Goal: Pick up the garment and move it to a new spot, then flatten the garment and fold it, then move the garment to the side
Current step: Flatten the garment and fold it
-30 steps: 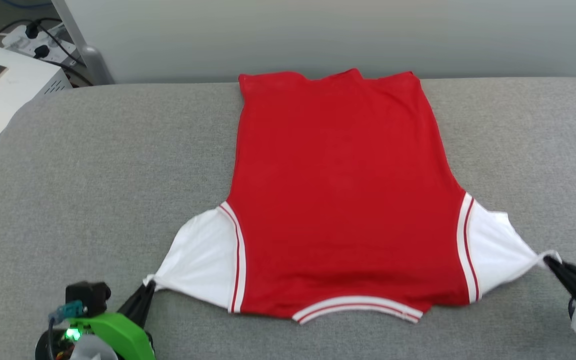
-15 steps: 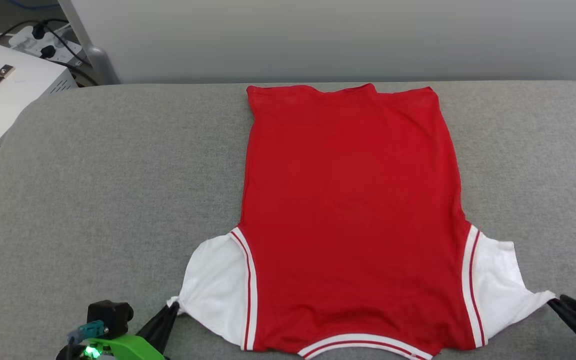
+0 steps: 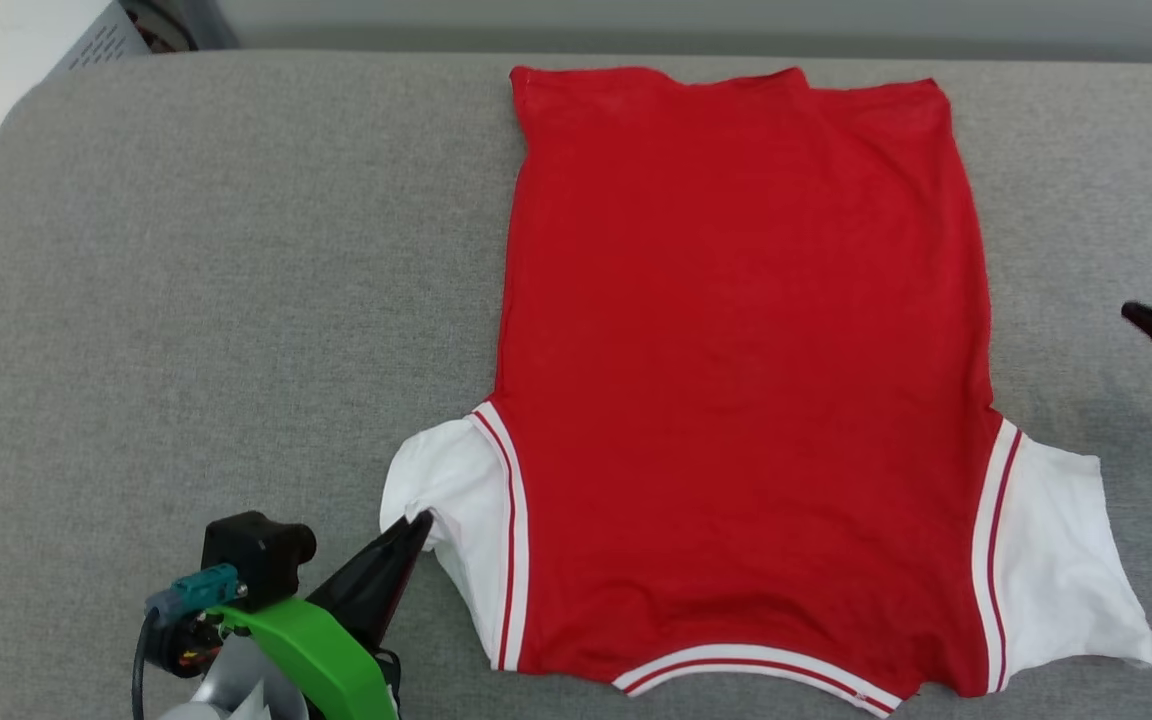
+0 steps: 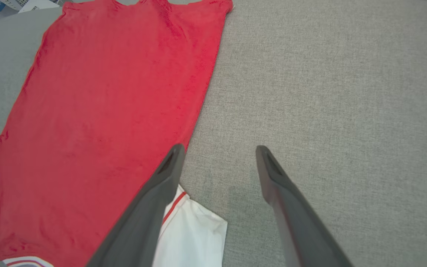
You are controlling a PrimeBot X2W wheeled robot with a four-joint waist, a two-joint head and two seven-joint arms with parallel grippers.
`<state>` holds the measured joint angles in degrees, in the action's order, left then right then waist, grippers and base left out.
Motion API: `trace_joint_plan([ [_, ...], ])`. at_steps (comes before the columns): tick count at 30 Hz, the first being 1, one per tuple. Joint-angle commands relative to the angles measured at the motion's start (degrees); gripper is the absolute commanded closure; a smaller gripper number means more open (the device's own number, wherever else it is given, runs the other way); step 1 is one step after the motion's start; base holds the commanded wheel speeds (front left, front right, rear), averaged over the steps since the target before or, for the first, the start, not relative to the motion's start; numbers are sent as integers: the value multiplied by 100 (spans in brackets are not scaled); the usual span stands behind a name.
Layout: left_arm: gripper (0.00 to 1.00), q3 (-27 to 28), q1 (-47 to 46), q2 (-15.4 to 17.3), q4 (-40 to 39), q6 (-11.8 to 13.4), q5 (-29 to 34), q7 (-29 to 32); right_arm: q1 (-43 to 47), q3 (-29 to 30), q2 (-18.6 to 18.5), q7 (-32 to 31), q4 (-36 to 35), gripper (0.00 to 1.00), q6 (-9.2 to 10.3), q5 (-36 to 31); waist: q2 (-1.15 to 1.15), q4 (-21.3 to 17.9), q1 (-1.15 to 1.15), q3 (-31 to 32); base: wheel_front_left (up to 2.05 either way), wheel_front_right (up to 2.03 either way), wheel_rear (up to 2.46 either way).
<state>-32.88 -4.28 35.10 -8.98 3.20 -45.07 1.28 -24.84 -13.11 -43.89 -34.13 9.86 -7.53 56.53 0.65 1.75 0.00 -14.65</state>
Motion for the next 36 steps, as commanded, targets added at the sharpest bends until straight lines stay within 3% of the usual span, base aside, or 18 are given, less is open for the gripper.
trace_joint_plan([
  [1,100,-4,-36,65,-195,53,69,68,-277,122,80,-249,-28,0,4,-164,-65,370,0,-634,0,0,0],
  [7,100,-94,-256,80,-1034,199,290,291,-1587,750,509,-1661,366,0,4,-1313,-65,781,0,-1387,0,0,0],
  [13,100,-327,-452,-8,-1472,195,529,448,-2739,1354,954,-2544,800,0,4,-2362,-65,1227,0,-1914,0,0,0],
  [16,100,-510,-607,-10,-1539,137,858,469,-3099,1482,988,-2876,982,0,4,-2886,-65,1424,0,-2091,0,0,0],
  [23,100,-723,-792,-364,-1586,54,945,338,-3741,1820,1001,-3412,1255,0,4,-3829,-65,1817,0,-2395,0,0,0],
  [30,100,-638,-918,-578,-1682,56,852,131,-3837,1988,1047,-3584,1383,0,4,-4447,-65,2004,0,-2545,0,0,0],
  [35,100,-467,-1022,-474,-1713,59,935,-8,-3686,2134,1108,-3795,1444,0,4,-4643,-65,2078,0,-2595,0,0,0],
  [36,100,-458,-1022,-465,-1707,60,937,-17,-3644,2157,1133,-3881,1455,40,4,-4639,-65,2080,0,-2596,0,0,0],
])
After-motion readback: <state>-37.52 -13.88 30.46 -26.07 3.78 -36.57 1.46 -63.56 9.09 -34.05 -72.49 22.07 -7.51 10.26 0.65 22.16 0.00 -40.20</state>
